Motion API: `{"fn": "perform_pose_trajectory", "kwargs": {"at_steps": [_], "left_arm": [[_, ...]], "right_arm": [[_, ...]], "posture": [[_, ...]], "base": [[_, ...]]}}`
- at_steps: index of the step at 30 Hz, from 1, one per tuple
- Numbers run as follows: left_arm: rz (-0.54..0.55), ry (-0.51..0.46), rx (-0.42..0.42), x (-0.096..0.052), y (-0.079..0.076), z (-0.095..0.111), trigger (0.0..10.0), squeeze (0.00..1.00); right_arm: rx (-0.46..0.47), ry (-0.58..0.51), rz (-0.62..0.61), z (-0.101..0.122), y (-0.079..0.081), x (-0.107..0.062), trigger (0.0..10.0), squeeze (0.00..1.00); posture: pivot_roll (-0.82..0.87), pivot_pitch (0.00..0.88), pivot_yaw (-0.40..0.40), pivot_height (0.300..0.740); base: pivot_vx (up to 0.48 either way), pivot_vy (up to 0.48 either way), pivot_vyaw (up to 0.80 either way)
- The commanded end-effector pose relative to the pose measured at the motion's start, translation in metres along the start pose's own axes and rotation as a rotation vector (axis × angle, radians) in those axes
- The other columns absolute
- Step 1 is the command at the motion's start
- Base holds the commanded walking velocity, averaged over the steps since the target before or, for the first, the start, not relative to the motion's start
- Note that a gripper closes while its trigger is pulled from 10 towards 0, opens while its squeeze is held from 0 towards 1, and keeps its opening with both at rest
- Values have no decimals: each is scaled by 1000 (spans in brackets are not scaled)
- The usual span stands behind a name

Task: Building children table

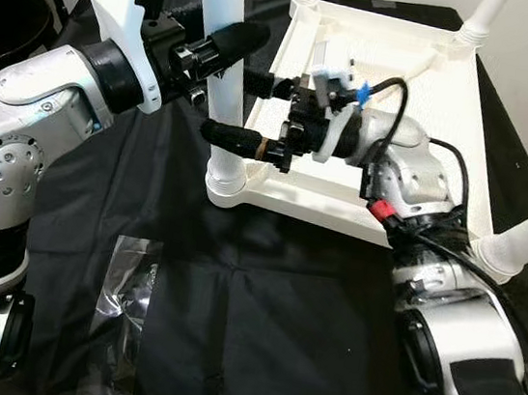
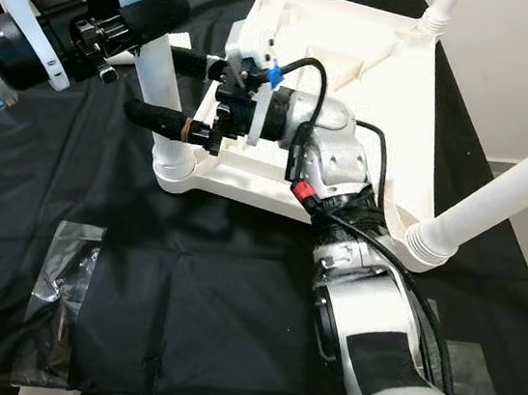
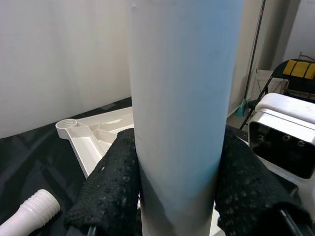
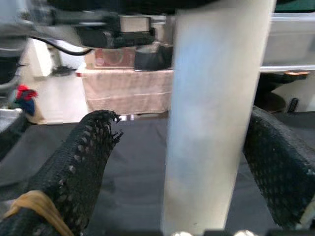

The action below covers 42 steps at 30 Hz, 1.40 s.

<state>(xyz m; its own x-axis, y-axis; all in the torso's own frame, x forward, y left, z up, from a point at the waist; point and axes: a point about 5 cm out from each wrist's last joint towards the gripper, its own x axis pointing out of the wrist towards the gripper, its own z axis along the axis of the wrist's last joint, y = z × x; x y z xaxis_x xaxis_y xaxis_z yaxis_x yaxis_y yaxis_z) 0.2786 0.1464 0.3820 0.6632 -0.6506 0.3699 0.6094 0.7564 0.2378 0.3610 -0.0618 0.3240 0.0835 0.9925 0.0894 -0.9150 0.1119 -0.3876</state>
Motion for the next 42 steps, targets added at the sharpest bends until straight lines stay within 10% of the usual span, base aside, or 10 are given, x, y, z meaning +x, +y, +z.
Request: {"fn": "perform_pose_trajectory", "kwargs": {"at_steps": [1, 2, 3, 4, 16, 17, 18, 19, 32, 42], "left_arm": [[-21, -6, 23, -2, -3, 7, 0, 0], [-23, -4, 22, -2, -3, 7, 0, 0], [-23, -4, 22, -2, -3, 7, 0, 0], [-25, -2, 21, -2, -3, 7, 0, 0], [-32, -2, 23, -4, -3, 9, 0, 0], [-40, -6, 16, -4, -3, 9, 0, 361], [-40, -6, 16, -4, -3, 9, 0, 361], [-48, -15, 5, -4, -4, 9, 10000, 1000], [135, -24, 29, -22, 23, 14, 10000, 1000], [170, -20, 19, -26, 24, 7, 10000, 1000]], "right_arm": [[-36, 39, 10, -1, -1, 7, 6863, 0], [-52, 65, -14, -2, -3, 9, 2510, 0], [-52, 65, -14, -2, -3, 9, 2510, 0], [-66, 82, -40, -3, -6, 11, 0, 0], [-84, 60, -81, 3, -13, 12, 0, 0], [-88, 56, -84, 4, -14, 12, 0, 0], [-88, 56, -84, 4, -14, 12, 0, 0], [-80, 36, -100, 5, -15, 13, 0, 0], [25, 44, -325, -14, -4, 27, 0, 0], [67, 227, -829, -54, 36, 41, 0, 0]], "posture": [[103, 336, -19, 740], [102, 338, -19, 740], [102, 338, -19, 740], [105, 339, -19, 740], [105, 339, -18, 740], [105, 339, -18, 740], [105, 339, -18, 740], [99, 325, -18, 740], [82, 312, -22, 740], [65, 307, -33, 740]], "base": [[0, 0, 0], [0, 0, 0], [0, 0, 0], [0, 0, 0], [0, 0, 0], [0, 0, 0], [0, 0, 0], [0, 0, 0], [0, 0, 0], [0, 0, 0]]}}
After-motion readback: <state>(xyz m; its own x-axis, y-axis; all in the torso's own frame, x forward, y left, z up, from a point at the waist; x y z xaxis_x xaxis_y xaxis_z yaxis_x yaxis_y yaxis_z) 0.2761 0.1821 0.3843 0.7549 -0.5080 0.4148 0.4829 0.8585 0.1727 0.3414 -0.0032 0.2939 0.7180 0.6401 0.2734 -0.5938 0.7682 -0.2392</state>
